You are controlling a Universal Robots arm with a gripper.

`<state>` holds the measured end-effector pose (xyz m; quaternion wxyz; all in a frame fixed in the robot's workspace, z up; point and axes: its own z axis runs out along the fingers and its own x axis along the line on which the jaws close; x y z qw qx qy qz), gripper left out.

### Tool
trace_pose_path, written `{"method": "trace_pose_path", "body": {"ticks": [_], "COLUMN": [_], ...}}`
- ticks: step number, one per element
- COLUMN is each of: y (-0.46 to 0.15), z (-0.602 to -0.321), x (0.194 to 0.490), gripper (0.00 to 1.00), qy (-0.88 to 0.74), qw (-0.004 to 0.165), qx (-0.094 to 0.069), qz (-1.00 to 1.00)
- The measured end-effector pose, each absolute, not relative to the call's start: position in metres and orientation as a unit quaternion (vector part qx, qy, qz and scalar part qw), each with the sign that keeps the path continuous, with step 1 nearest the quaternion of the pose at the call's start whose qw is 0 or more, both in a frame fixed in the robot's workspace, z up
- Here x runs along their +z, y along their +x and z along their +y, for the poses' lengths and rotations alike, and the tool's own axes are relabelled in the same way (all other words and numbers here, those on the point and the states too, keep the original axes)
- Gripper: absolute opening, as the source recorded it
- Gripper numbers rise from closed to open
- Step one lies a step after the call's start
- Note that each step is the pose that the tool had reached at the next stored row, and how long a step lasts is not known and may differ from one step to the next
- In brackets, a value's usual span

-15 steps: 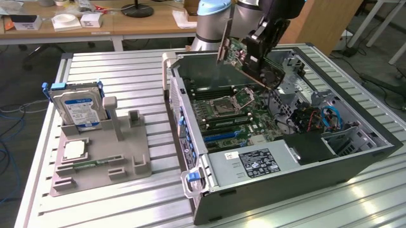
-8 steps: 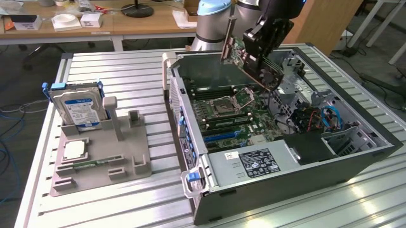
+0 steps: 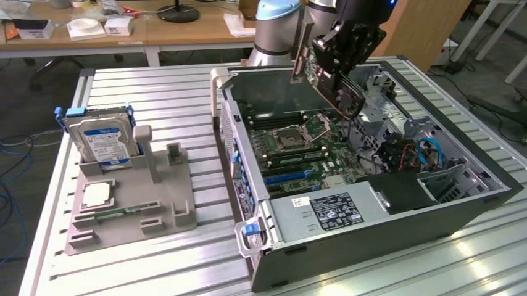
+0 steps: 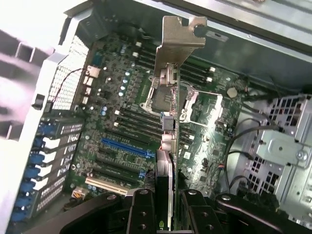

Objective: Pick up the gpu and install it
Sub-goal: 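Pick up the gpu and move the gpu toward the slot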

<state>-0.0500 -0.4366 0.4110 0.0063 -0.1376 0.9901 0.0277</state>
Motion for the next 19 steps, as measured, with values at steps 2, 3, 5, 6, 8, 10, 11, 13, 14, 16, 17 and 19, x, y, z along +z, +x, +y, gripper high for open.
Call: {"method": "trace_pose_path", "body": {"ticks": [2,3,5,6,8,10,11,13,14,16,17,19], "y": [-0.05,-0.05,-0.05,-0.05,-0.05,-0.05,-0.05,-0.05,-0.05,-0.05,-0.05,-0.05], "z": [-0.4367,-0.4366,-0.4367,-0.4367,-0.4367,-0.4367,-0.4367,-0.4367,-0.4367,-0.4367,-0.4367,-0.4367], "x": [0.411,0.411,0.4109,0.411,0.4109,0.4109,0.4109,0.4109,0.4109,0.4109,0.4109,0.4109], "gripper": [0.27,0.27,0.27,0.27,0.27,0.27,0.27,0.27,0.27,0.27,0.27,0.27], "qy": [-0.12,-0.111,-0.092,-0.083,-0.065,-0.049,-0.043,-0.032,-0.027,-0.017,-0.013,-0.007], "qw": [0.007,0.007,0.008,0.008,0.008,0.009,0.009,0.009,0.009,0.01,0.01,0.01], "qx": [0.028,0.028,0.027,0.027,0.027,0.027,0.027,0.027,0.027,0.027,0.027,0.027], "qz": [0.992,0.993,0.995,0.996,0.997,0.998,0.999,0.999,0.999,0.999,1.0,1.0]}}
